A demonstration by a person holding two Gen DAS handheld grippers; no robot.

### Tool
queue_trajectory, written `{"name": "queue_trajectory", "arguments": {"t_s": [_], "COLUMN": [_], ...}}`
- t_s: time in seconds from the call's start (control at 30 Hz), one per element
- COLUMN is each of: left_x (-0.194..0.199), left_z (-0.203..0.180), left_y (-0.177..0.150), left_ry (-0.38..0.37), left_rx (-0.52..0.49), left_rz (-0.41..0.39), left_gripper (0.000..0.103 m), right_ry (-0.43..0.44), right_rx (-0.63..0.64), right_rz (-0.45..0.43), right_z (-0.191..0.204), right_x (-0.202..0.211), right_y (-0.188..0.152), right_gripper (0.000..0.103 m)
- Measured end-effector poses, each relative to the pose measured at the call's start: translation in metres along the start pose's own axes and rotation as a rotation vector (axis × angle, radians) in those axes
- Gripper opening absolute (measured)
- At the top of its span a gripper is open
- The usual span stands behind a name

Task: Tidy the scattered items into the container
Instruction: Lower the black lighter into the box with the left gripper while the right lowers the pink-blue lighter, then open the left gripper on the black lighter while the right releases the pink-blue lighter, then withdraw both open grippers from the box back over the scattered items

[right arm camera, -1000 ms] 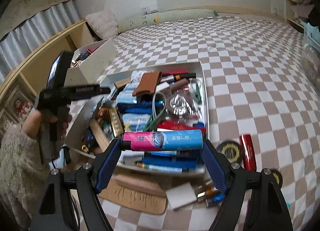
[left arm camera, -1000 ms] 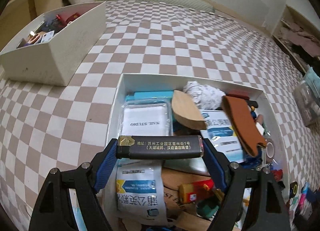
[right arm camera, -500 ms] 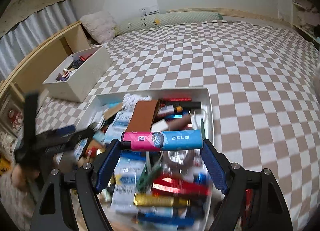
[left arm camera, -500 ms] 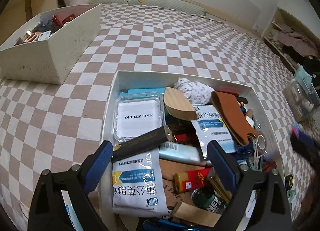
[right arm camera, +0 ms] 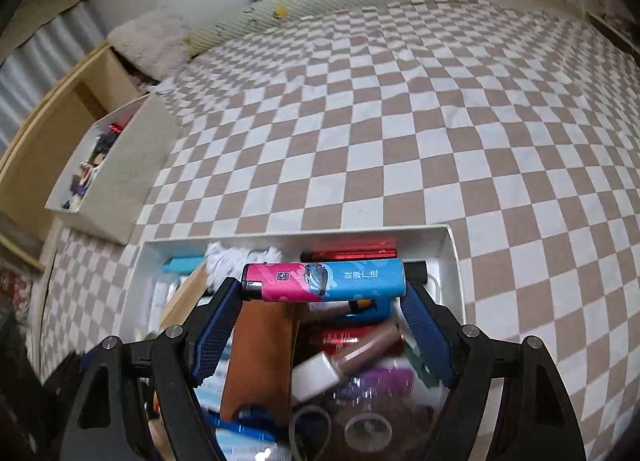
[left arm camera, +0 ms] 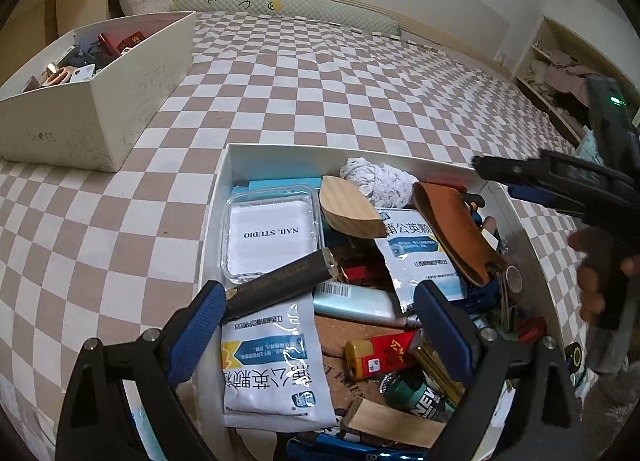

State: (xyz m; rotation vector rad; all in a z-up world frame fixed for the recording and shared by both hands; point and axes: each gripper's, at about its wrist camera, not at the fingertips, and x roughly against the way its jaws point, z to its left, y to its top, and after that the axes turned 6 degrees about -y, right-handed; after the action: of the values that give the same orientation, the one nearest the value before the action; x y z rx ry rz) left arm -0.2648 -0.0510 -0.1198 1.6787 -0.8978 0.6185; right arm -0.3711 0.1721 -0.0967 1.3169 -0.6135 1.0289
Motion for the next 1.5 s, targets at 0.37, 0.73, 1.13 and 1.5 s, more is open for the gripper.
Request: {"name": "queue_trajectory", "arguments": {"t_s": [0.37, 0.73, 1.13, 1.5], "left_x": [0.003, 0.020, 0.054, 0.083], "left_z": [0.004, -0.006, -0.023, -0.043], "left_y": [0.001, 0.003, 0.001, -0.016], "left_ry": [-0.008, 0.019, 0.030, 0.031], "left_rx": [0.002, -0.026, -0.035, -0.072], "left_rz": [-0.008, -0.039, -0.096, -0.106], "left_gripper": [0.096, 0.096, 0.096, 0.096], "right_ry": [-0.003, -0.015, -0.112, -0.111], "right_rx": [-0.047, 0.026, 0.112, 0.137], "right_rz": [0.016, -0.059, -0.146, -0.182], "right_z": [-0.001, 0.004, 0.008, 0.014], "right_x": [-0.012, 0.028, 0.079, 0.119], "right_y": [0.005, -0.016, -0.059, -0.094], "right_gripper": [0.103, 0.103, 0.103, 0.103]}}
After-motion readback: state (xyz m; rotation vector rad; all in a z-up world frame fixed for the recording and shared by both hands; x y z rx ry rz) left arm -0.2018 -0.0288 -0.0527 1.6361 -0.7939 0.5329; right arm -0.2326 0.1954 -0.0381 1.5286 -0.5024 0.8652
